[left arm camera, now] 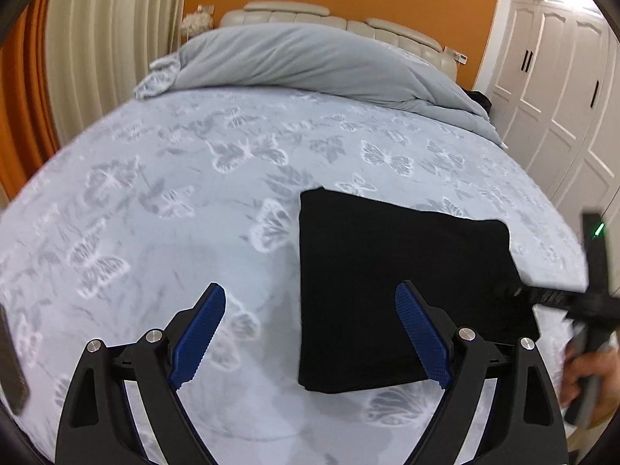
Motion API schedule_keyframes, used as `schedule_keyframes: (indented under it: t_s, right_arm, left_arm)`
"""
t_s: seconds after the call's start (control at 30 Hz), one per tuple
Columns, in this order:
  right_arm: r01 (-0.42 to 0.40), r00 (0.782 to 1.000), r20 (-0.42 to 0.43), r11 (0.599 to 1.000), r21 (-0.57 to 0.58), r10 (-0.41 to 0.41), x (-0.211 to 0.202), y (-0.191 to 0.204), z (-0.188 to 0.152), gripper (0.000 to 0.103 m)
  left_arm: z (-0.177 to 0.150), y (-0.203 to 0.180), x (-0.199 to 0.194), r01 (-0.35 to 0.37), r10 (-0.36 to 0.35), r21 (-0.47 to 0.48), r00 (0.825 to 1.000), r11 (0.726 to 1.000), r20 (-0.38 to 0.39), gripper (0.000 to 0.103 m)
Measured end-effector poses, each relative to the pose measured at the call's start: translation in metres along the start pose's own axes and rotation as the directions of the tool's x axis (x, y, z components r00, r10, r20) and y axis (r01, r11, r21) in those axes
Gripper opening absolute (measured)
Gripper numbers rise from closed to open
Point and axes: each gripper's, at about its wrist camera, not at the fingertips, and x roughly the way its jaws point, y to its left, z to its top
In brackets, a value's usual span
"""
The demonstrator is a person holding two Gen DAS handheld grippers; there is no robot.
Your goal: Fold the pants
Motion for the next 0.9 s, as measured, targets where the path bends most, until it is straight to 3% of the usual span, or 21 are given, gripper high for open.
schedule_keyframes:
  t_s: [0.07, 0.17, 0.2, 0.27, 0.3, 0.33, 0.37, 0.4, 0.47, 0.53, 0.57, 0.6, 0.63, 0.7, 0.8, 0.9]
  right_arm:
    - [-0.141, 0.982, 0.115, 0.984, -0.108, 0.153, -0.048, 0.047, 0.013, 0.022]
    - [-0.251, 0.940, 0.176, 0.941, -0.229, 0.293, -0.088, 0.087, 0.016, 0.022]
    - [-0.234, 0.939, 0.191, 0.936, -0.263, 0.288, -0.092, 0.092, 0.015, 0.022]
    - [-0.156, 0.966, 0.168, 0.960, -0.234, 0.198, -0.070, 0.073, 0.015, 0.022]
    - [-0.069, 0.991, 0.105, 0.986, -0.149, 0.085, -0.041, 0.040, 0.012, 0.023]
    - [-0.010, 0.998, 0.058, 0.995, -0.097, 0.016, -0.024, 0.020, 0.010, 0.023]
    - [0.080, 0.997, -0.010, 0.997, -0.019, -0.080, -0.004, -0.012, 0.003, 0.023]
    - [0.123, 0.992, -0.042, 0.992, 0.015, -0.123, 0.003, -0.028, 0.001, 0.022]
    - [0.094, 0.994, -0.059, 0.994, 0.046, -0.092, 0.002, -0.043, -0.001, 0.024]
    - [0.064, 0.998, -0.008, 0.998, 0.023, -0.064, -0.015, -0.034, 0.002, 0.027]
    - [0.075, 0.997, 0.006, 0.997, 0.001, -0.075, -0.020, -0.029, 0.003, 0.047]
    - [0.099, 0.995, 0.022, 0.994, -0.038, -0.098, -0.030, -0.021, -0.001, 0.079]
    - [0.118, 0.993, 0.032, 0.992, -0.052, -0.116, -0.036, -0.019, -0.005, 0.087]
    - [0.097, 0.995, 0.006, 0.993, -0.067, -0.097, -0.042, -0.023, -0.014, 0.087]
    - [-0.043, 0.994, -0.101, 0.999, -0.027, 0.040, -0.033, -0.026, -0.038, 0.087]
    - [-0.027, 0.980, -0.196, 0.998, -0.058, 0.015, -0.008, -0.018, -0.054, 0.087]
  left_arm:
    - [0.001, 0.004, -0.008, 0.022, -0.022, 0.003, 1.000, 1.000, 0.013, 0.087]
    - [0.004, 0.003, -0.018, 0.000, -0.001, 0.025, 0.998, 1.000, 0.060, 0.087]
    - [0.004, 0.002, -0.019, -0.011, 0.009, 0.035, 0.998, 0.999, 0.069, 0.087]
    - [0.002, 0.001, -0.017, -0.018, 0.015, 0.049, 0.998, 0.999, 0.061, 0.087]
    - [0.000, 0.003, -0.015, -0.019, 0.016, 0.053, 0.999, 0.998, 0.051, 0.087]
    - [-0.003, 0.004, -0.010, -0.019, 0.017, 0.062, 0.999, 0.998, 0.034, 0.087]
    - [-0.004, 0.005, -0.007, -0.023, 0.022, 0.069, 0.999, 0.997, 0.023, 0.087]
    - [-0.006, 0.005, -0.005, -0.027, 0.026, 0.076, 1.000, 0.997, 0.015, 0.087]
    - [-0.011, 0.002, 0.000, -0.012, 0.012, 0.107, 1.000, 0.994, -0.001, 0.087]
    - [-0.015, -0.007, 0.002, 0.005, -0.003, 0.142, 1.000, 0.990, -0.017, 0.087]
    - [-0.018, -0.016, 0.002, 0.026, -0.023, 0.165, 1.000, 0.986, -0.020, 0.087]
    - [-0.020, -0.023, 0.001, 0.035, -0.032, 0.180, 0.999, 0.983, -0.019, 0.087]
    - [-0.022, -0.030, 0.000, 0.043, -0.040, 0.198, 0.999, 0.979, -0.019, 0.087]
    - [-0.027, -0.045, -0.002, 0.052, -0.049, 0.246, 0.999, 0.968, -0.018, 0.087]
    - [-0.031, -0.055, 0.000, 0.018, -0.018, 0.280, 1.000, 0.960, -0.004, 0.087]
    - [-0.031, -0.052, 0.007, 0.011, -0.004, 0.257, 1.000, 0.966, -0.028, 0.087]
